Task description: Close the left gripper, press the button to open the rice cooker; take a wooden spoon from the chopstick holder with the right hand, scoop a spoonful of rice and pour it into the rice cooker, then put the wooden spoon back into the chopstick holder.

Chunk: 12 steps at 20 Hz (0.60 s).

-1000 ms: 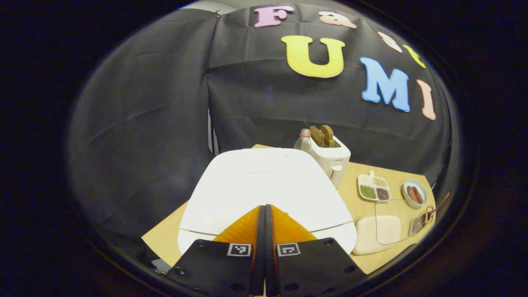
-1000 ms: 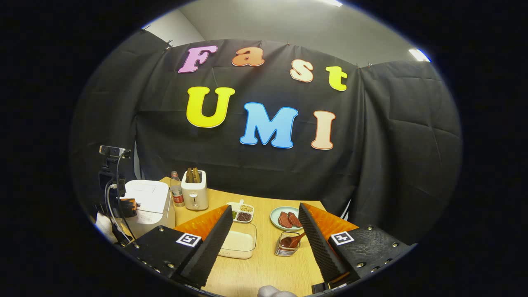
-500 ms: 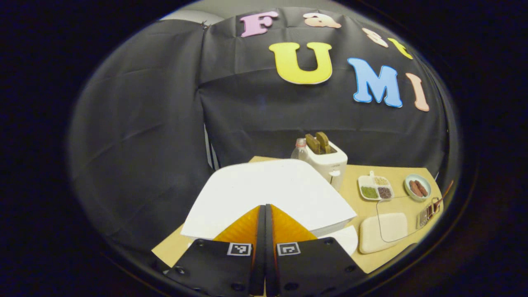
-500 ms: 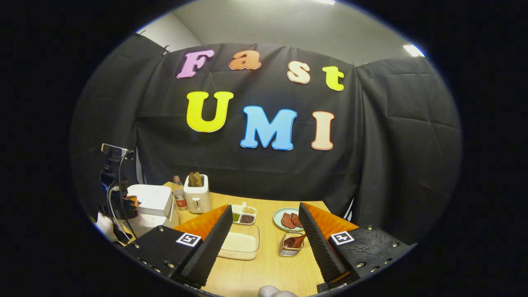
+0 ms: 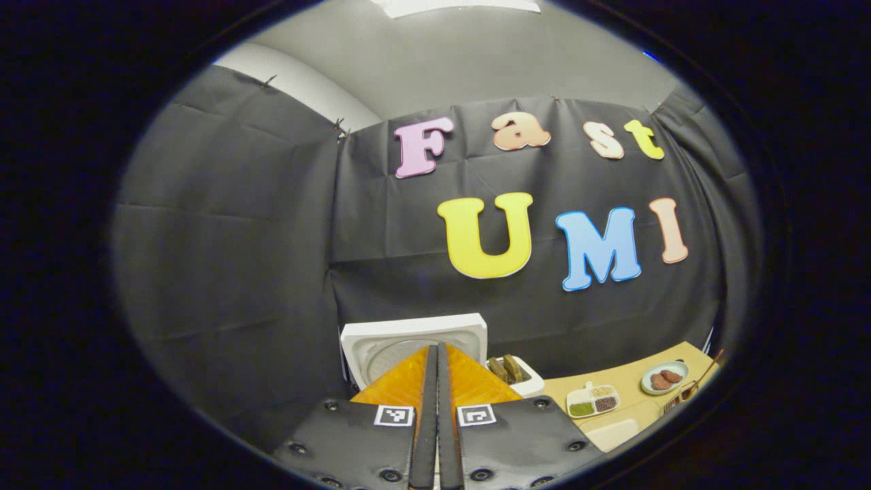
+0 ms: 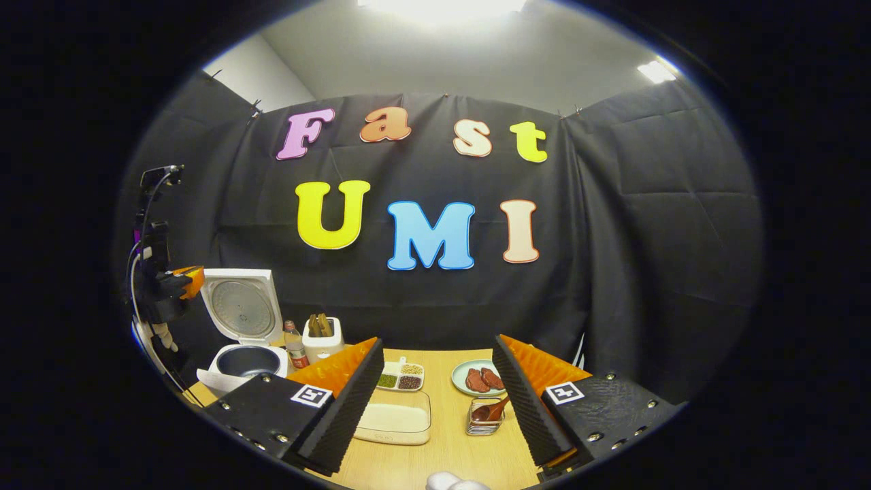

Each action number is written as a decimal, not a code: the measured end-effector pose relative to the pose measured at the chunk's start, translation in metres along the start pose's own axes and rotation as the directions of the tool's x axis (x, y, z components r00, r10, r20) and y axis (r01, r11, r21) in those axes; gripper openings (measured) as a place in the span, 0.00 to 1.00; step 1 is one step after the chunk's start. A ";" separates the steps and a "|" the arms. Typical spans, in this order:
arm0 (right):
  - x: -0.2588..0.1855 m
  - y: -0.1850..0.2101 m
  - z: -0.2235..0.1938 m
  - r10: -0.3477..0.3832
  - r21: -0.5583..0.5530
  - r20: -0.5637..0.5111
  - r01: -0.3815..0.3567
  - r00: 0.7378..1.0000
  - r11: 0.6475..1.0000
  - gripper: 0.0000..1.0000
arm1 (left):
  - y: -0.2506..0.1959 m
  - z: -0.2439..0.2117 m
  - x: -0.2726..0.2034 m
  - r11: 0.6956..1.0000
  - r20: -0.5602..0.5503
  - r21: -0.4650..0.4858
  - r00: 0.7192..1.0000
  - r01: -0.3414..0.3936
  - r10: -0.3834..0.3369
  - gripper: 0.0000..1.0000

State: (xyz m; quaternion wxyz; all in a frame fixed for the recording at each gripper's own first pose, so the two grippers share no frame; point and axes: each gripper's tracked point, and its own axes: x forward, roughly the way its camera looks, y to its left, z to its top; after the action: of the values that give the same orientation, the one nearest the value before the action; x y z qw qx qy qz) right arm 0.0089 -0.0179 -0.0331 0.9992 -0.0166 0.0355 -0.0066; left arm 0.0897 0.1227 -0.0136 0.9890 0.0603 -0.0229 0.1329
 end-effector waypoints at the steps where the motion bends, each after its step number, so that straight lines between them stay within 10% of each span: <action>1: 0.000 -0.002 0.000 -0.003 0.003 0.004 0.003 1.000 1.000 0.98 | -0.010 0.006 -0.006 1.000 0.009 -0.004 0.999 0.030 -0.030 0.09; 2: 0.001 -0.003 0.000 -0.007 0.004 0.004 0.007 1.000 1.000 0.98 | -0.023 0.007 -0.012 0.997 0.013 -0.018 0.997 0.071 -0.071 0.10; 6: 0.001 -0.007 -0.001 -0.020 0.011 0.008 0.020 1.000 1.000 0.98 | -0.047 0.003 -0.038 0.986 0.000 -0.032 0.987 0.163 -0.163 1.00; 12: -0.001 -0.011 -0.015 -0.036 0.009 -0.009 0.036 0.999 0.999 0.98 | -0.056 -0.007 -0.071 0.978 -0.021 -0.079 0.981 0.193 -0.195 0.98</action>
State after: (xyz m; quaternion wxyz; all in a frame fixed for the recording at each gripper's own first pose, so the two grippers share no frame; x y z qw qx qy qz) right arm 0.0068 -0.0295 -0.0478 0.9988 -0.0127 0.0398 -0.0247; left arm 0.0368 0.0515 -0.0316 0.9991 0.0225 -0.0079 0.0356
